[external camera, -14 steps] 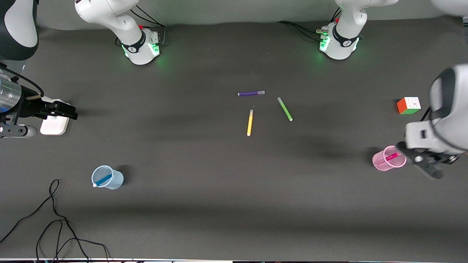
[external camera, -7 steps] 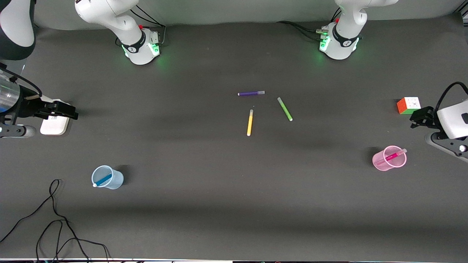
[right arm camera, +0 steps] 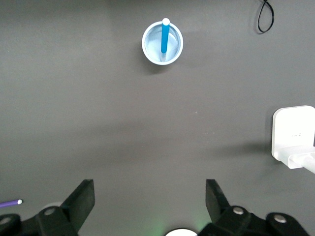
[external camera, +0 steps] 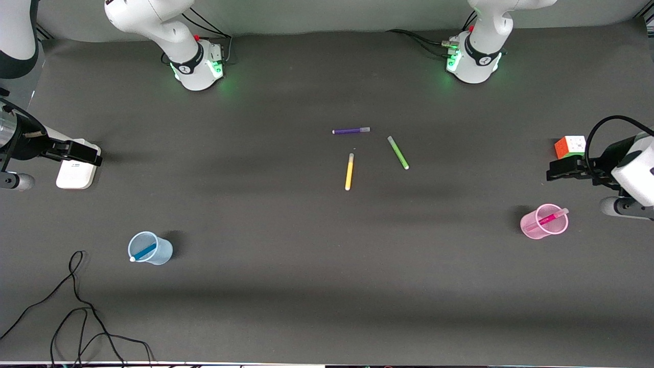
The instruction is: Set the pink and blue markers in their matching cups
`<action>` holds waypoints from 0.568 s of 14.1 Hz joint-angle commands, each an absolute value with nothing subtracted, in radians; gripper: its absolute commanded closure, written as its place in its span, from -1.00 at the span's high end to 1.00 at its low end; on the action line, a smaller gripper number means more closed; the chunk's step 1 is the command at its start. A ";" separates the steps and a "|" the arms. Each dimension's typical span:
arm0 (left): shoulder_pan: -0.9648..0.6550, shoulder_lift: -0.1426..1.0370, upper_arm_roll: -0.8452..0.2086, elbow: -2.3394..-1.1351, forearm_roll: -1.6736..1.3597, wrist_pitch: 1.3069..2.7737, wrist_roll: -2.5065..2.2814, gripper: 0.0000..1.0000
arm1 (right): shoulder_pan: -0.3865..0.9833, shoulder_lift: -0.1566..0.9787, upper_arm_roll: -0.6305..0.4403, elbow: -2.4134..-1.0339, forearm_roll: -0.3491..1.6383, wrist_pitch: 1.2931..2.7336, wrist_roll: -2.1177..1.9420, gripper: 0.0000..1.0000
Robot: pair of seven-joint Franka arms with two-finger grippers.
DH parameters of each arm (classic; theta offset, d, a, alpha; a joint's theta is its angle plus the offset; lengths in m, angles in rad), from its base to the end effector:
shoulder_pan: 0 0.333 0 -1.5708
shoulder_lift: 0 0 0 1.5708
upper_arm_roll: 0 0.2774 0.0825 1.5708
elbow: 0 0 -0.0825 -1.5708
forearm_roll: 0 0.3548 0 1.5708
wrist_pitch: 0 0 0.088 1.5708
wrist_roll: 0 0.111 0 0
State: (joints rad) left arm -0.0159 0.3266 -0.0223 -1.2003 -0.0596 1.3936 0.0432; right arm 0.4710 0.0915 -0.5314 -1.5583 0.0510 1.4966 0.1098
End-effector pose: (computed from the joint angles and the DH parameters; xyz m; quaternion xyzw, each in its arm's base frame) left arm 0.5898 -0.0278 0.5459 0.9963 -0.0435 -0.0664 0.0334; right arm 0.5352 -0.0158 0.5392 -0.9939 0.0854 0.0703 0.0006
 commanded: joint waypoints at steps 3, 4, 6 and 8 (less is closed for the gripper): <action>-0.052 0.188 -0.018 -1.411 -0.021 1.515 0.026 1.00 | 0.068 0.063 -0.096 -1.623 0.045 1.546 0.135 0.99; -0.052 0.152 -0.018 -1.470 -0.021 1.547 0.026 1.00 | 0.061 0.057 -0.081 -1.637 0.029 1.557 0.135 0.99; -0.052 0.050 -0.018 -1.642 -0.021 1.651 0.028 1.00 | 0.061 0.008 -0.080 -1.704 0.028 1.612 0.138 0.99; -0.052 -0.012 -0.018 -1.744 -0.021 1.715 0.028 1.00 | 0.067 -0.082 -0.078 -1.829 0.028 1.696 0.140 0.99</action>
State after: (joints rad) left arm -0.0436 0.1178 -0.0233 -1.5614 -0.0383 1.6353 0.0418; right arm 0.0695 0.0496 -0.0947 -1.6701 0.0414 1.6118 0.1115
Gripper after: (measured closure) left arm 0.000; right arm 0.000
